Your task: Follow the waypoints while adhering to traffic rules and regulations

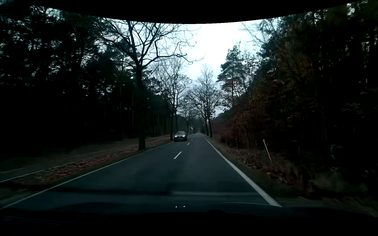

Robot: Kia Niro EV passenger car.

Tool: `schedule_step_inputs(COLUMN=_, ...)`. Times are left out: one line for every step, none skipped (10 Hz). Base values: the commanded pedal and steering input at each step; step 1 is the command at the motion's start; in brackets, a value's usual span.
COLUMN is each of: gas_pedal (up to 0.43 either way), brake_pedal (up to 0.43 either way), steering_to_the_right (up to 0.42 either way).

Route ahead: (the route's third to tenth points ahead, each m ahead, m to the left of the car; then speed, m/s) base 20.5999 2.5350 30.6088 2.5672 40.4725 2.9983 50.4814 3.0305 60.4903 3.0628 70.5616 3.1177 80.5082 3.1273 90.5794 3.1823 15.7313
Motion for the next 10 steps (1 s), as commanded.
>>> schedule_step_inputs(gas_pedal=0.157, brake_pedal=0.0, steering_to_the_right=0.001)
schedule_step_inputs(gas_pedal=0.157, brake_pedal=0.0, steering_to_the_right=0.001)
schedule_step_inputs(gas_pedal=0.157, brake_pedal=0.0, steering_to_the_right=0.0)
schedule_step_inputs(gas_pedal=0.157, brake_pedal=0.0, steering_to_the_right=0.0)
schedule_step_inputs(gas_pedal=0.157, brake_pedal=0.0, steering_to_the_right=0.0)
schedule_step_inputs(gas_pedal=0.157, brake_pedal=0.0, steering_to_the_right=-0.001)
schedule_step_inputs(gas_pedal=0.157, brake_pedal=0.0, steering_to_the_right=0.0)
schedule_step_inputs(gas_pedal=0.157, brake_pedal=0.0, steering_to_the_right=-0.001)
schedule_step_inputs(gas_pedal=0.157, brake_pedal=0.0, steering_to_the_right=0.0)
schedule_step_inputs(gas_pedal=0.157, brake_pedal=0.0, steering_to_the_right=0.0)
